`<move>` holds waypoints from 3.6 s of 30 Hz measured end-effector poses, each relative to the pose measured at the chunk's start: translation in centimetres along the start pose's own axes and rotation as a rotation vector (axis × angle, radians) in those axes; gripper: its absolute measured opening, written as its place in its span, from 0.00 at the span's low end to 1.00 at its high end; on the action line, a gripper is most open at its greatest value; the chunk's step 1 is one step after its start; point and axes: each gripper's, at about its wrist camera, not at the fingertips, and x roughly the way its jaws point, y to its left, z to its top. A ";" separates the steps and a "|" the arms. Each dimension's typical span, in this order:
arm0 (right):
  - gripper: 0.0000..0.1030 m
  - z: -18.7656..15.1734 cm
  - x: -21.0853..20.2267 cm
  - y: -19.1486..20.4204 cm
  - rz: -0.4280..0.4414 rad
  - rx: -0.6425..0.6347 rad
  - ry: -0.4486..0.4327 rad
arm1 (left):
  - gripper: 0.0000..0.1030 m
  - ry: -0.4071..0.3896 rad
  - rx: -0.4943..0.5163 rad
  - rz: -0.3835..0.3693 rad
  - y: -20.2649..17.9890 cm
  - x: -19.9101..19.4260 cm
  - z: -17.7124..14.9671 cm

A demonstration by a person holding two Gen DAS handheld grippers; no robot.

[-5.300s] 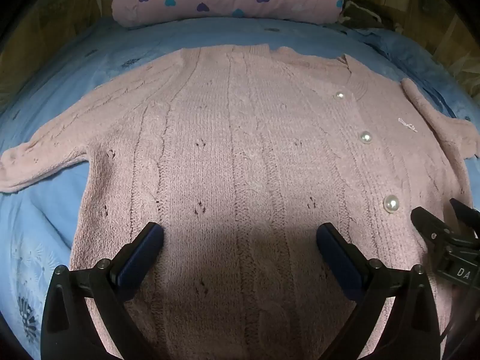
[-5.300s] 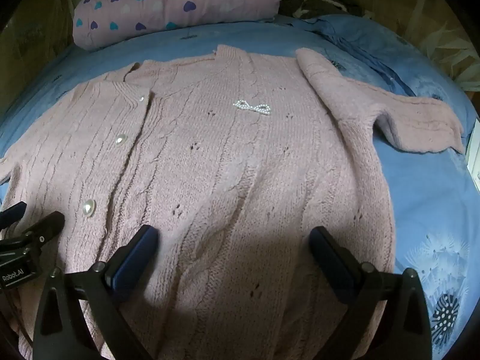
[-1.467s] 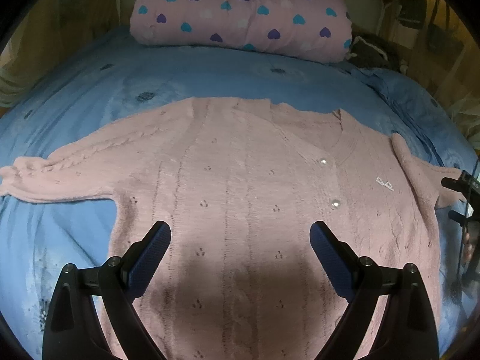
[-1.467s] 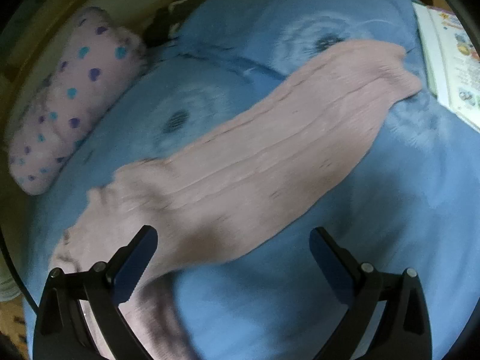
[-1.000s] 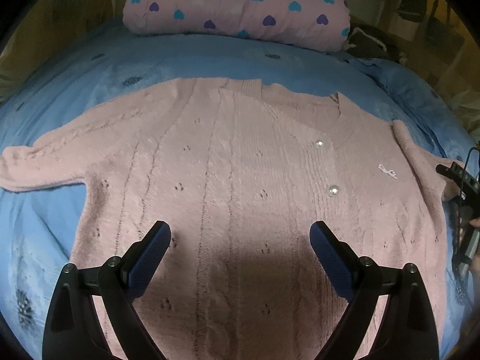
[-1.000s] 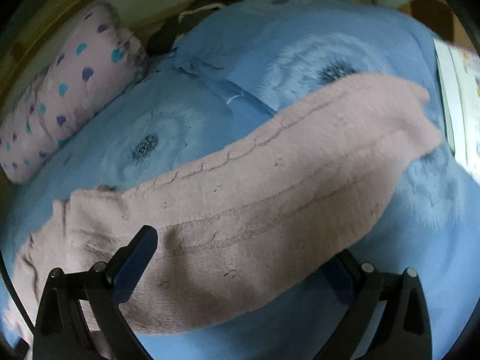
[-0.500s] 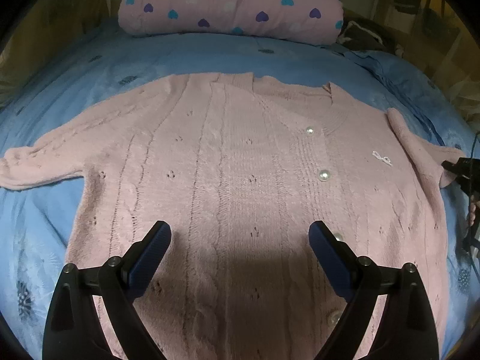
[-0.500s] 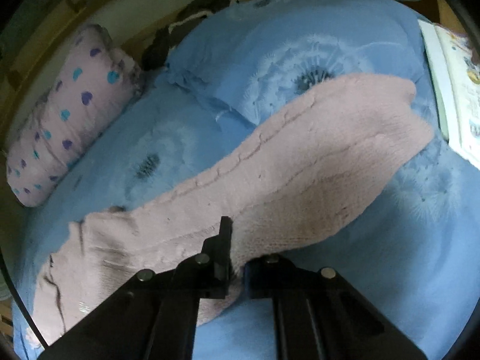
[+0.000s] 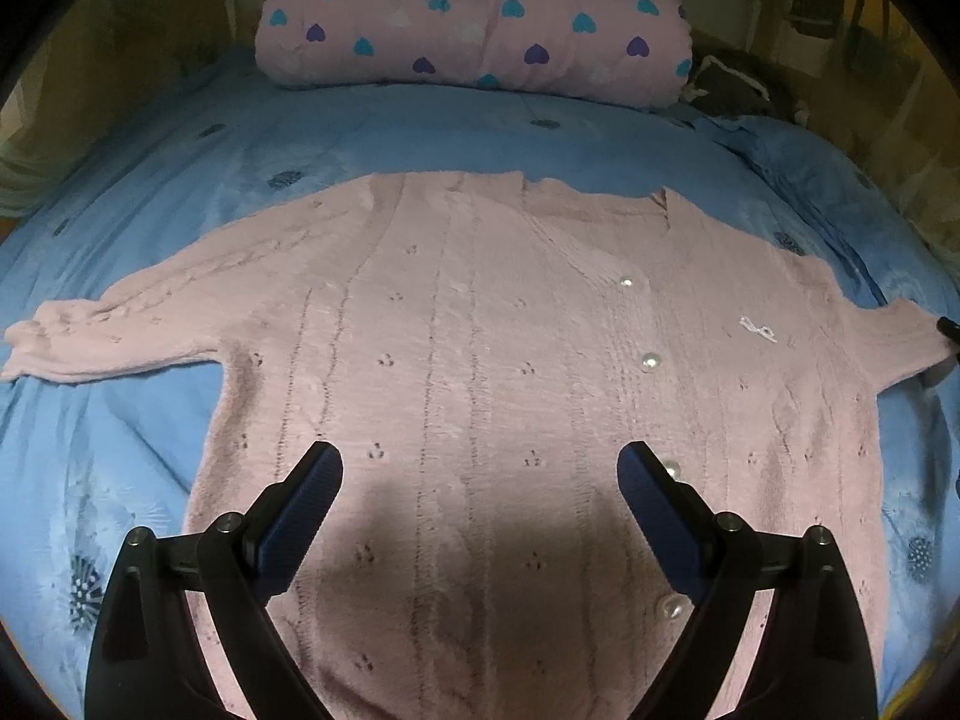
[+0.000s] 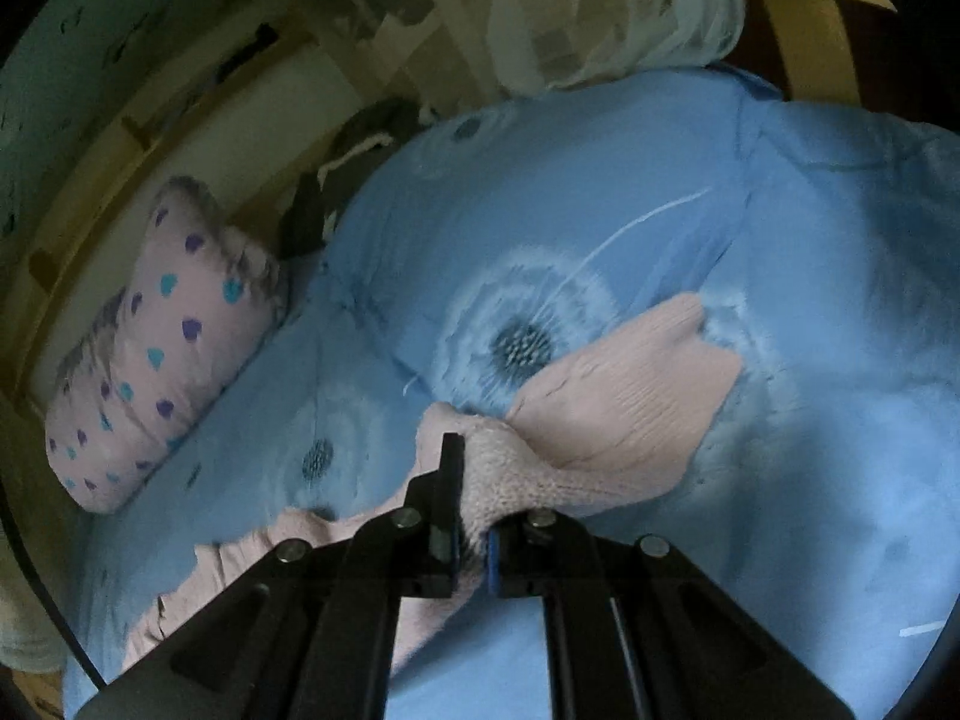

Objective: Fold small clothes
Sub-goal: 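Grasp the cardigan sleeve cuff with the right tool and lift it, then fold the held sleeve across the cardigan body and release with the right tool, then grasp the other sleeve cuff with the left tool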

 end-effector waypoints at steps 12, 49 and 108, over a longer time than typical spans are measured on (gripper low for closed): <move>0.06 -1.4 -2.9 6.9 0.144 -0.138 0.016 | 0.87 0.021 -0.001 0.034 2.3 -1.0 0.0; 0.51 -28.7 3.1 30.9 0.345 -0.637 0.547 | 0.87 0.073 -0.143 0.019 10.9 2.3 -0.4; 0.73 -12.9 1.6 11.3 0.044 -0.226 0.480 | 0.68 0.073 0.325 -0.261 -18.3 5.9 2.7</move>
